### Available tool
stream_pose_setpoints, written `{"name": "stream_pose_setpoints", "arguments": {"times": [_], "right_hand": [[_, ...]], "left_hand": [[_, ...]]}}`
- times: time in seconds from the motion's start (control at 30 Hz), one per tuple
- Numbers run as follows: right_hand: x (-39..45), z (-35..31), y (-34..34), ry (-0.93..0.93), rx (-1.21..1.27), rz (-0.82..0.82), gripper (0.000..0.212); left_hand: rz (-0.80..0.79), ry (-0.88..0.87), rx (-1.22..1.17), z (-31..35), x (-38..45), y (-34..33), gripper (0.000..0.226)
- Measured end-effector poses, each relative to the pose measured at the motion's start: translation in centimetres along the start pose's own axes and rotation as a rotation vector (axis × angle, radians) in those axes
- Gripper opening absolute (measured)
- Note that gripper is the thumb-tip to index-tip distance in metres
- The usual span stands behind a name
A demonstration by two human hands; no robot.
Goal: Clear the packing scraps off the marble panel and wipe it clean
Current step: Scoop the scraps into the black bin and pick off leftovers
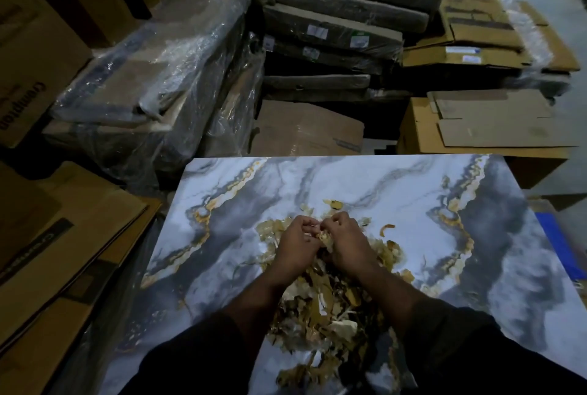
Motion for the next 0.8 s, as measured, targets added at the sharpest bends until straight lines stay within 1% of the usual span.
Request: {"name": "stream_pose_setpoints", "arguments": {"times": [0.03, 0.1, 0.2, 0.27, 0.3, 0.33, 0.4, 0.47, 0.53, 0.6, 0.63, 0.7, 0.73, 0.77, 0.8], "right_hand": [[0.1, -0.1, 0.1, 0.007, 0.006, 0.014, 0.049], [0.3, -0.3, 0.7, 0.012, 0.036, 0.037, 0.045], [0.0, -0.6, 2.5, -0.026, 0.136, 0.113, 0.048], [-0.5, -0.8, 3.9, -0.061, 0.223, 0.176, 0.05], [-0.8, -1.1, 4.6, -0.075, 0.269, 0.206, 0.05], [-1.0, -1.4, 5.1, -0.088, 0.317, 0.234, 0.05], [-1.3, -2.2, 5.6, -0.119, 0.42, 0.284, 0.048], [-1.6, -2.9, 5.7, -0.173, 0.533, 0.339, 0.039], [-2.1, -3.6, 5.5, -0.237, 0.675, 0.412, 0.03], [-2.7, -4.0, 4.4, -0.31, 0.812, 0.454, 0.03], [-3.1, -3.9, 3.6, -0.355, 0.887, 0.448, 0.033], [-3.5, -4.1, 2.2, -0.404, 1.048, 0.431, 0.037], [-3.5, -4.3, 2.1, -0.393, 1.094, 0.439, 0.036], [-3.5, -4.3, 2.2, -0.389, 1.103, 0.456, 0.037], [-3.5, -4.2, 2.3, -0.39, 1.1, 0.477, 0.043]], "left_hand": [[0.015, -0.007, -0.036, 0.2, -0.4, 0.2, 0.034], [0.102, -0.024, -0.094, 0.4, -0.8, 1.1, 0.032], [0.314, -0.061, -0.173, 0.6, -1.4, 2.9, 0.018], [0.388, -0.066, -0.237, 0.5, -1.7, 3.4, 0.015], [0.379, -0.071, -0.266, 0.6, -1.8, 3.3, 0.017], [0.333, -0.075, -0.298, 0.9, -2.0, 2.8, 0.023], [0.195, -0.073, -0.372, 1.9, -2.7, 1.2, 0.036], [0.063, -0.05, -0.458, 2.8, -3.6, -0.8, 0.04], [-0.022, 0.012, -0.582, 2.8, -4.1, -2.5, 0.036], [-0.038, 0.064, -0.692, 2.4, -4.3, -3.4, 0.035], [-0.034, 0.082, -0.721, 2.2, -4.4, -3.6, 0.04], [-0.019, 0.112, -0.763, 1.8, -4.6, -3.8, 0.06], [-0.013, 0.107, -0.78, 1.9, -4.9, -3.9, 0.068], [-0.011, 0.093, -0.782, 2.1, -5.0, -3.9, 0.074], [-0.007, 0.075, -0.759, 2.3, -5.2, -3.9, 0.084]]}}
Point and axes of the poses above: each hand's wrist, its own x-axis towards the middle knuckle, its own y-axis out of the back of the hand, z = x × y, the point moved 7 cm from there along x, towards the middle knuckle, and after that the axes turned 11 degrees about y, right-handed, at the moved point
